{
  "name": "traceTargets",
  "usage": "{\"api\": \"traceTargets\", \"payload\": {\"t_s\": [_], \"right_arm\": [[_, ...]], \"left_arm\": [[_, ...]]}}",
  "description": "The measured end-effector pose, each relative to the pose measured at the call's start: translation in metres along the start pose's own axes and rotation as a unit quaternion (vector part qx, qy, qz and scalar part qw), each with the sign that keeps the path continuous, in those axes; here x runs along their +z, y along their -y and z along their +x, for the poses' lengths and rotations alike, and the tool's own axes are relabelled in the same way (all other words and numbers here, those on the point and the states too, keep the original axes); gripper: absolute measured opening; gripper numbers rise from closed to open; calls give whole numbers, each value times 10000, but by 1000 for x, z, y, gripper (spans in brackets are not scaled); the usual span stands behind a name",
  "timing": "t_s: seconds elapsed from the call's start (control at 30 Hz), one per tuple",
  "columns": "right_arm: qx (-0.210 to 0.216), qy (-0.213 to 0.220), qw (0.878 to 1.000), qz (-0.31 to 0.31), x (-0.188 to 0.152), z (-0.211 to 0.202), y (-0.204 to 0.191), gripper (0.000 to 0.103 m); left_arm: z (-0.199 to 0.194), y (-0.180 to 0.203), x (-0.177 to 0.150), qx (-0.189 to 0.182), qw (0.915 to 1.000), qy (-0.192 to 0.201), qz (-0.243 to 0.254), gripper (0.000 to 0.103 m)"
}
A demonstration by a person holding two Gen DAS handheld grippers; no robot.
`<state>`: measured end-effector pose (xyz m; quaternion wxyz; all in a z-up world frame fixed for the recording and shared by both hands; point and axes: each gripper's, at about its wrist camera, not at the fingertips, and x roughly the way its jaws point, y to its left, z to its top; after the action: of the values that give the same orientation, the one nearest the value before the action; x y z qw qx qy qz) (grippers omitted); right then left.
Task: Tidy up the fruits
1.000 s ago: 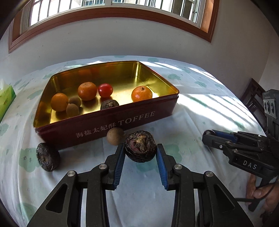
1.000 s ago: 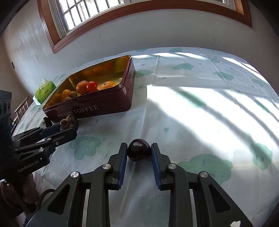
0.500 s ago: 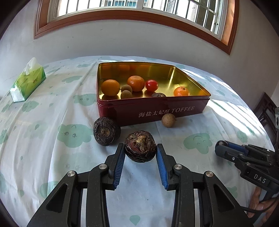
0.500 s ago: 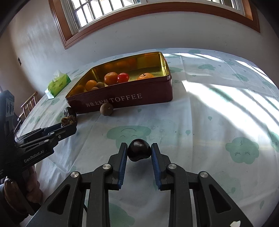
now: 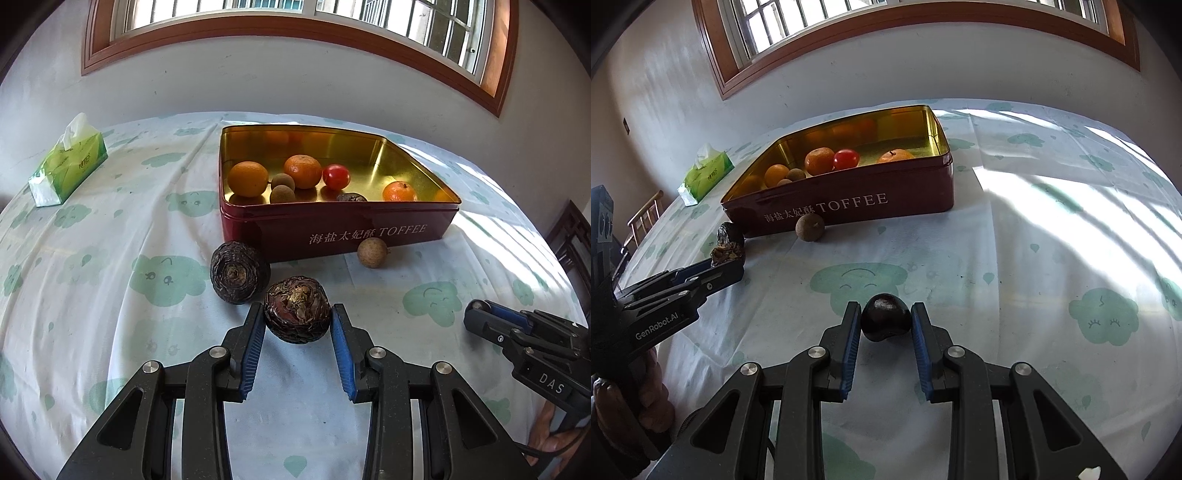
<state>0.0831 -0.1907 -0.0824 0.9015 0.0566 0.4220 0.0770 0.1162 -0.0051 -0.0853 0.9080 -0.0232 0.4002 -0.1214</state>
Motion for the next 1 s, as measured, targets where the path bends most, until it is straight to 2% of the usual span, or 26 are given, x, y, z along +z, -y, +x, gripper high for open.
{"api": "traceTargets", "payload": {"t_s": [0.73, 1.0], "right_arm": [[-74, -6, 10000, 16, -1, 1, 1, 26], [-73, -7, 10000, 16, -1, 1, 1, 26]], "left_arm": [[2, 2, -1, 541, 9985, -28, 35, 37], [2, 3, -1, 595, 9982, -35, 62, 37]]}}
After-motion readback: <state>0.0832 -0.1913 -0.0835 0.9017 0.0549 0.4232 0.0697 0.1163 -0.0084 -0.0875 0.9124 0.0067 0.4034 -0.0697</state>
